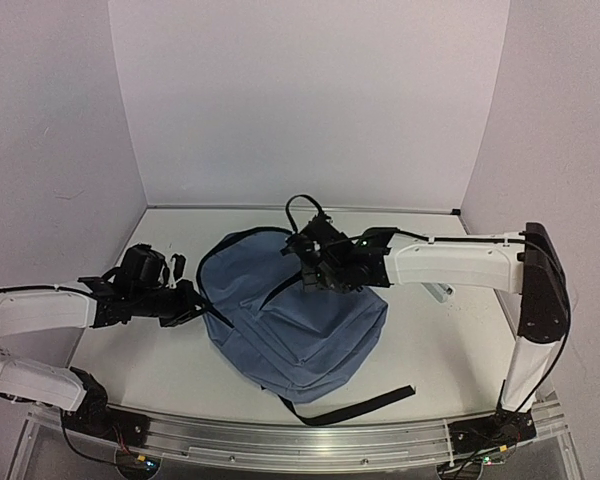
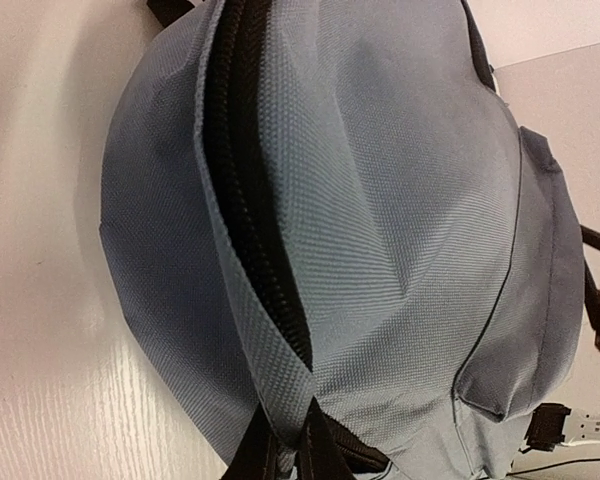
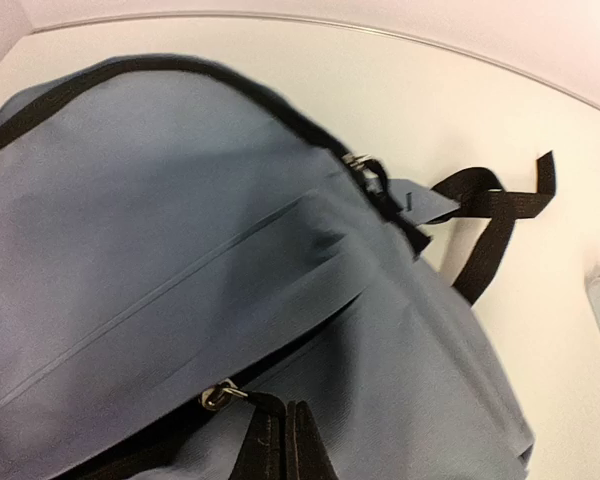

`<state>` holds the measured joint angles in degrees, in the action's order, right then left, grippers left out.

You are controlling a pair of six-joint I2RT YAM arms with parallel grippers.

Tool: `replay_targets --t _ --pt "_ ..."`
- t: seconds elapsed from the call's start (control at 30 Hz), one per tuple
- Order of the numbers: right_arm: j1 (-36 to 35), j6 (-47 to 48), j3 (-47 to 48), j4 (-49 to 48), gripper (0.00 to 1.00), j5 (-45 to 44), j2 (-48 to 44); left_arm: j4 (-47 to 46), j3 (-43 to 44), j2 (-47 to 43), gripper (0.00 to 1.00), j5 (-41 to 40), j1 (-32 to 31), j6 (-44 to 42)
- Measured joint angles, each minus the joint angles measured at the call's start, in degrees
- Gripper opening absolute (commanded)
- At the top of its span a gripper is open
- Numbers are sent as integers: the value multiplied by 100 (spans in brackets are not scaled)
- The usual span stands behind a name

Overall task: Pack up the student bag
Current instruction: Unzip the student bag at the center of the board, then adjust the student bag at the center of the board.

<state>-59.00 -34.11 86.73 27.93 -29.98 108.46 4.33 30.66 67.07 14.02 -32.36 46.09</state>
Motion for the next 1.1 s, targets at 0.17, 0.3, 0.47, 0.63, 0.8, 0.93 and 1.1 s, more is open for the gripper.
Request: replay_targets --t 0.17,0.3,0.47,0.63,0.8,0.93,1.1 --pt "495 293 -5 16 0 -111 35 64 -44 -140 0 -50 0 14" --pt "700 572 0 -103 0 7 117 60 -44 -188 0 -21 0 21" --pt "780 842 71 -166 33 294 136 175 -44 -212 57 -5 8 -36" --pt "890 931 49 -170 78 711 -112 962 196 -417 91 31 26 -423" --pt "958 695 -299 -179 87 1157 -1106 1762 1284 -409 93 144 26 -1092" --pt "984 216 -731 -262 87 1525 -1952 1877 2195 -108 96 487 -1 -1616" --pt "990 -448 -1510 -397 86 1942 -2421 1990 3047 872 100 794 -343 -2206"
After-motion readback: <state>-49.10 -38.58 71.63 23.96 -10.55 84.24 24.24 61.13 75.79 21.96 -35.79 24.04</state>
